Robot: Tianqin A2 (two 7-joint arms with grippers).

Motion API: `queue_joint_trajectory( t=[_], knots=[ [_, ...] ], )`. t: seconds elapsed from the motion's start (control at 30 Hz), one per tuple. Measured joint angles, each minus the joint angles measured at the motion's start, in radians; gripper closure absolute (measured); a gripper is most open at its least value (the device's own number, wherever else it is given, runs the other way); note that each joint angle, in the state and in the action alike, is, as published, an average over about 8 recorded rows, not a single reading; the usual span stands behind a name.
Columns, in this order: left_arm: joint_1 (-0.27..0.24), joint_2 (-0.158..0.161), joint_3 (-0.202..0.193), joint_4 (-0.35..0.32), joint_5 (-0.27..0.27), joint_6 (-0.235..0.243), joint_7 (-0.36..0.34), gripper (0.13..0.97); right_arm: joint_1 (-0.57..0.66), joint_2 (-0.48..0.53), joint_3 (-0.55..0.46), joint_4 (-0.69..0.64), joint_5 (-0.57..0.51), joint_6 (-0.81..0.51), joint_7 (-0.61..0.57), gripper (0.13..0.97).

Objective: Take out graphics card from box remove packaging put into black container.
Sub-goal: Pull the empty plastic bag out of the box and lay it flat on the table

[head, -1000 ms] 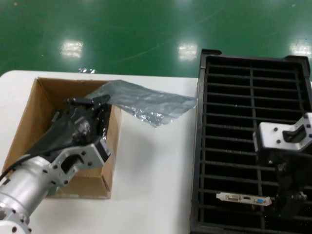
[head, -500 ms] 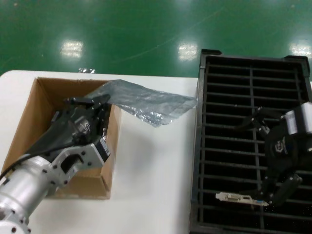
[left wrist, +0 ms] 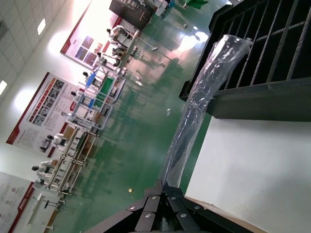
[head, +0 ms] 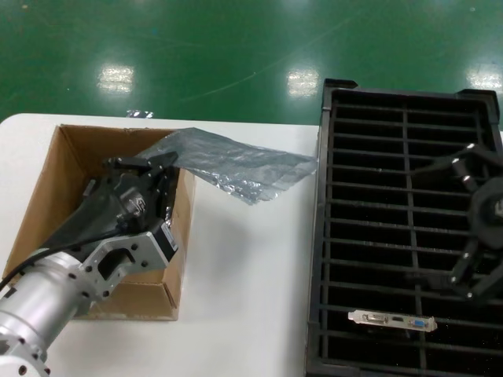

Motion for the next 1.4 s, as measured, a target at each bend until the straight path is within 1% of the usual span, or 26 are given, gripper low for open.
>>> queue_joint_trajectory(
  t=[0.13,0.27,0.6,0.67,0.73,0.8,0.87,1.0,1.1,1.17,1.27,1.33,1.4],
  knots=[
    [0.000,0.000,0.000,0.000,0.000,0.000,0.000,0.958,-0.034,0.006,0.036,-0.054,0.053,0.005,0.004,0.130],
    [0.000,0.000,0.000,0.000,0.000,0.000,0.000,0.958,-0.058,0.006,0.059,-0.090,0.084,0.002,0.010,0.129],
    [0.000,0.001,0.000,-0.001,0.001,0.001,-0.001,0.958,-0.070,0.003,0.069,-0.108,0.097,-0.004,0.013,0.129],
    [0.000,0.005,0.000,-0.003,0.004,0.007,-0.005,0.958,-0.070,0.003,0.069,-0.109,0.097,-0.004,0.013,0.129],
    [-0.002,0.013,-0.002,-0.009,0.007,0.023,-0.019,0.958,-0.070,0.003,0.069,-0.109,0.097,-0.004,0.013,0.129],
    [-0.008,0.029,-0.008,-0.019,0.010,0.061,-0.056,0.958,-0.070,0.003,0.069,-0.109,0.097,-0.004,0.013,0.129],
    [-0.018,0.051,-0.018,-0.029,0.010,0.116,-0.114,0.958,-0.070,0.003,0.070,-0.109,0.097,-0.004,0.013,0.129],
    [-0.045,0.098,-0.050,-0.041,0.008,0.256,-0.269,0.958,-0.070,0.003,0.070,-0.109,0.097,-0.004,0.013,0.129],
    [-0.066,0.125,-0.079,-0.030,0.000,0.353,-0.386,0.958,-0.070,0.003,0.070,-0.109,0.097,-0.004,0.013,0.129],
    [-0.080,0.141,-0.100,-0.012,-0.011,0.411,-0.465,0.958,-0.070,0.003,0.070,-0.109,0.097,-0.004,0.013,0.129],
    [-0.103,0.163,-0.131,0.031,-0.031,0.478,-0.576,0.958,-0.070,0.003,0.070,-0.109,0.097,-0.004,0.013,0.129],
    [-0.119,0.177,-0.148,0.073,-0.045,0.507,-0.643,0.958,-0.070,0.003,0.070,-0.109,0.097,-0.004,0.013,0.129],
    [-0.135,0.188,-0.159,0.123,-0.055,0.520,-0.697,0.958,-0.070,0.003,0.070,-0.109,0.097,-0.004,0.013,0.129]
  ],
)
